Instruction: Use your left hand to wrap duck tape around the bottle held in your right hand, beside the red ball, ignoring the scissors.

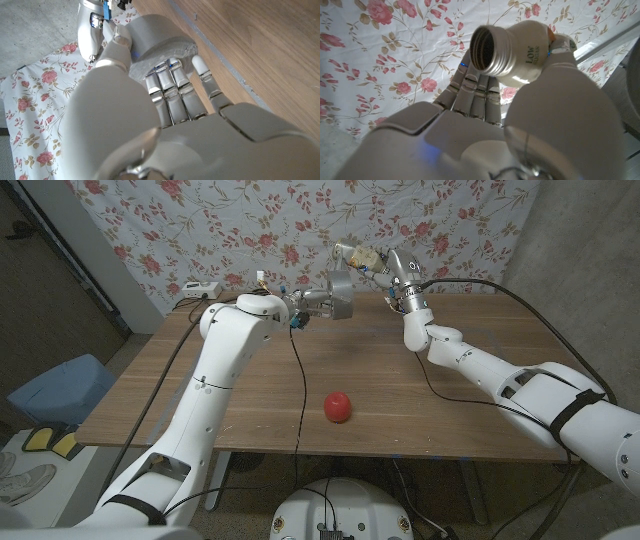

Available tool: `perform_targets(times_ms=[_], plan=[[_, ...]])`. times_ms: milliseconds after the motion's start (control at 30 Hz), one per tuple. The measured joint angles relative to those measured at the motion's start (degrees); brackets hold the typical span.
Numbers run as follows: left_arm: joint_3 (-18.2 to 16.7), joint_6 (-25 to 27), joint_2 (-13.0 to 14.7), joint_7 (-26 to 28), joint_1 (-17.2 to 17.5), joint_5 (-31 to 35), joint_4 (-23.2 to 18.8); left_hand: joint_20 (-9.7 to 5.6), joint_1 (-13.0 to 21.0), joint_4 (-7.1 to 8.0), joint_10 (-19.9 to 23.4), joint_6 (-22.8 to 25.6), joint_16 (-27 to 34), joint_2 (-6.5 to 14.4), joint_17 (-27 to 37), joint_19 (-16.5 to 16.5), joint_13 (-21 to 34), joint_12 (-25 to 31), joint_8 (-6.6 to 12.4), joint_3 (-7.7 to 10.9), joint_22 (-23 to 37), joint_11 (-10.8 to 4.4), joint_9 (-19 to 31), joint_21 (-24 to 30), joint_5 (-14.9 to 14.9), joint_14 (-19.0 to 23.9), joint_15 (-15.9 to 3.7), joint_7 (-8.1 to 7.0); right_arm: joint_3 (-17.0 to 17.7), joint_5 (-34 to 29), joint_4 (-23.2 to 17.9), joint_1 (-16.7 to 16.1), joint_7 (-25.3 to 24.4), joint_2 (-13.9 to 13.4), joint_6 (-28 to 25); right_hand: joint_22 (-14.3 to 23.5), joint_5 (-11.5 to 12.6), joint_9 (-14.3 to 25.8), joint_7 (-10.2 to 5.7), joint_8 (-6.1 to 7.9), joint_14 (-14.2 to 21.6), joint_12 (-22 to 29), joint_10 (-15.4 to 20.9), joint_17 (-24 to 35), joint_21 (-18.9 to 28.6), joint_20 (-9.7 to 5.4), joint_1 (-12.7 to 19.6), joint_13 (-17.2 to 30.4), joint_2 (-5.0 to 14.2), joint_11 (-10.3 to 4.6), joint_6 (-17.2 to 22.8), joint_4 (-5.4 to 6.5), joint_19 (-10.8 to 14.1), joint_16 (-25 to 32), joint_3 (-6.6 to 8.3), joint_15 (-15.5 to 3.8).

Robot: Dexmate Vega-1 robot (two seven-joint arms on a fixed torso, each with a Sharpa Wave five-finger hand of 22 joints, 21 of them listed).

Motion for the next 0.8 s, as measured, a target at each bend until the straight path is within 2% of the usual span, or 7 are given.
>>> perform_targets(times_ms=[333,567,667,800], plan=[[-1.3,-1.6,-0.5,-2.3,0.2,-1.1,2.2,-0.31,0.0,0.07,0.0,0.0,-0.3,0.0,0.0,-0.3,0.0,-0.2,-0.26,-0.07,0.0,-0.02,0.0,0.0,0.0,-0.1,-0.11,0.01,3.1,4.7,-1.8,-1.7,1.3,0.1,1.6,0.0,0.0,0.1,-0.41,0.33,0.7,-0.2,1.4,0.4,0.0,0.00,0.1,0.1,-0.05,-0.99,0.4,-0.01,0.0,0.2,-0.01,-0.75],[-2.0,-4.9,-0.6,-2.9,0.4,-1.6,3.9,-0.84,0.0,0.08,-0.2,0.0,-0.5,0.0,0.0,-0.8,0.0,-0.2,-0.25,-0.08,0.0,-0.17,0.0,0.0,0.0,-0.1,-0.11,0.01,7.3,13.6,-7.1,-4.7,9.3,-1.1,5.5,0.0,0.0,0.0,-0.42,0.33,0.7,-0.3,1.5,0.7,0.4,0.00,0.4,0.3,-0.36,-0.89,0.4,-0.02,0.0,0.4,0.00,-0.75],[-2.1,-5.9,-0.6,-2.9,0.4,-1.6,4.6,-0.92,0.0,0.08,-0.2,0.0,-0.5,0.0,0.0,-0.9,0.0,-0.2,-0.25,-0.08,0.0,-0.24,0.0,0.0,0.0,-0.1,-0.11,0.00,8.6,18.3,-9.1,-5.6,15.0,-1.4,6.6,0.2,-0.1,0.1,-0.42,0.33,0.7,-0.3,1.5,0.9,1.1,0.00,0.4,0.3,-0.37,-0.89,0.4,-0.20,0.0,0.9,0.17,-0.75],[-2.1,-7.2,-0.6,-2.6,0.4,-1.7,5.0,-0.92,0.0,0.09,-0.3,0.0,-0.5,0.0,0.0,-0.9,0.0,-0.2,-0.26,-0.09,0.0,-0.30,0.0,0.0,-0.1,-0.1,-0.10,-0.01,10.2,22.1,-11.3,-6.6,20.2,-2.0,7.4,0.3,-0.8,0.2,-0.42,0.28,1.5,-0.3,1.9,1.3,2.1,-0.09,0.4,-0.4,-0.45,-0.49,0.4,-0.60,1.2,1.9,0.58,-0.03]])
